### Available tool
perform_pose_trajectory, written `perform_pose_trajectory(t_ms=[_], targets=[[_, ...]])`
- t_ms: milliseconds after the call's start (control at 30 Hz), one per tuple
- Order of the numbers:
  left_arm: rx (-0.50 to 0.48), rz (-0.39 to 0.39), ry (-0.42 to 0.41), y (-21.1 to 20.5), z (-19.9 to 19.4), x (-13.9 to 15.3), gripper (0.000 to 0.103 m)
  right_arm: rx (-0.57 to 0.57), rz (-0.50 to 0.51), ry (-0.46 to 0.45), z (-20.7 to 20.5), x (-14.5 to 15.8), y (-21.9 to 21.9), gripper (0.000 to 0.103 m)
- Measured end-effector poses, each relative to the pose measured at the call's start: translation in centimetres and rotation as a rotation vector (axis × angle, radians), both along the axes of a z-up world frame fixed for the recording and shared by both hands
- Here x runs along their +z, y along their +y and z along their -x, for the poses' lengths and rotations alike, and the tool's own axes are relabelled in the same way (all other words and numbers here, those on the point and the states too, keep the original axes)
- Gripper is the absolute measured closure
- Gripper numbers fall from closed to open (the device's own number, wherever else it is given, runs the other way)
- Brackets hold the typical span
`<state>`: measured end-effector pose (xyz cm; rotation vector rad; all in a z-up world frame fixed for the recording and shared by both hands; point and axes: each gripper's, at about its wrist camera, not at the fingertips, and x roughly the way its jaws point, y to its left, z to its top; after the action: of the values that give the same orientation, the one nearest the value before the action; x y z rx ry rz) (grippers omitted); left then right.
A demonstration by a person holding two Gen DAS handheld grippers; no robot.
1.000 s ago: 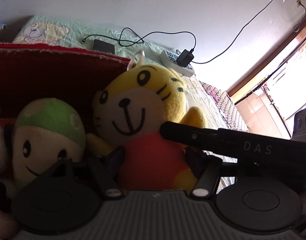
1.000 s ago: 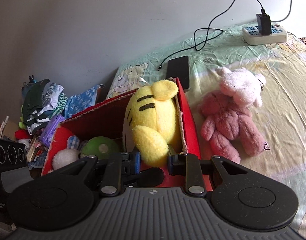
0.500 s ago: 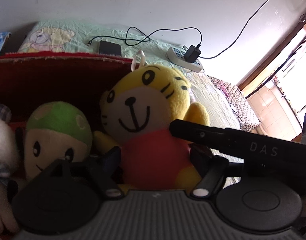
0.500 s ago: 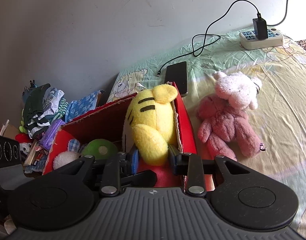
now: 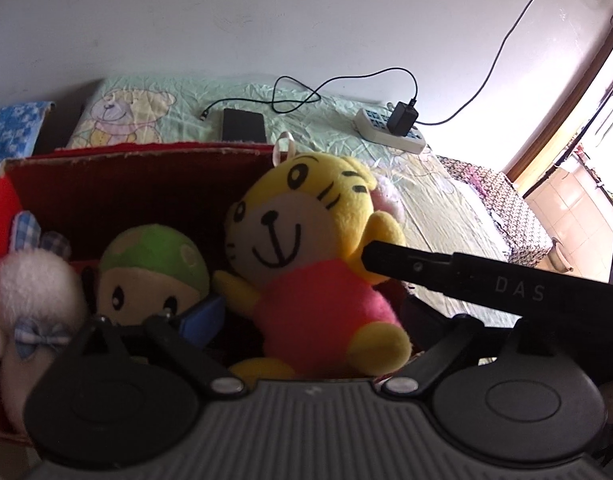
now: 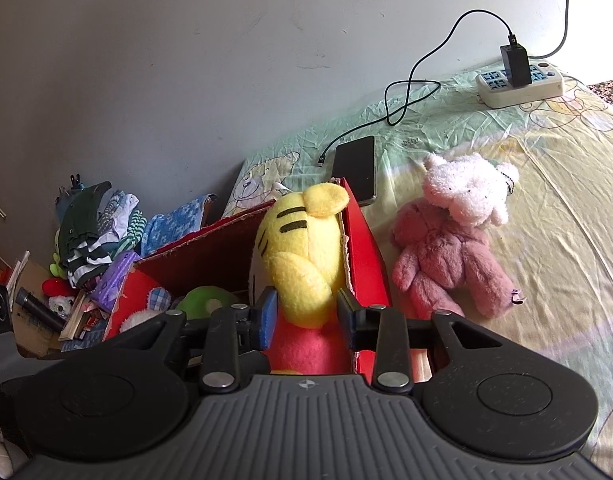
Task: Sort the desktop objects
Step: 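Lower the tiger plush into the box and open the right gripper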
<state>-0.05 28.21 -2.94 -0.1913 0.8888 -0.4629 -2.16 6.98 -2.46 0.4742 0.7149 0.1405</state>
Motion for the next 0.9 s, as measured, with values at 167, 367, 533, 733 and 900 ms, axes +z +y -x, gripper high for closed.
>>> perform_pose_trajectory(t_ms=[167,367,533,733,900], targets=[[0.055,-0.054,-0.004,0.1,0.8,0.5,0.005,-0.001,-0.002,-0.008,0.3,0.1,-0.1,0.068],[0.099,-0.101,-0.023,0.3,1.8,1.5,0.003,-0.008,-0.009,-0.031,1.0,0.2,-0.4,0.068],[0.144,-0.15,-0.046,0.6,2.8,2.5,0.002,-0.017,-0.038,-0.033,1.5,-0.1,-0.9,0.068],[0.169,-0.223,-0.046,0.4,3.4,2.7,0.002,-0.019,-0.068,-0.041,2.0,-0.5,-1.1,0.068],[0.197,-0.273,-0.021,0.3,3.6,2.1,0.001,-0.018,-0.08,-0.054,2.7,-0.6,-1.2,0.068]])
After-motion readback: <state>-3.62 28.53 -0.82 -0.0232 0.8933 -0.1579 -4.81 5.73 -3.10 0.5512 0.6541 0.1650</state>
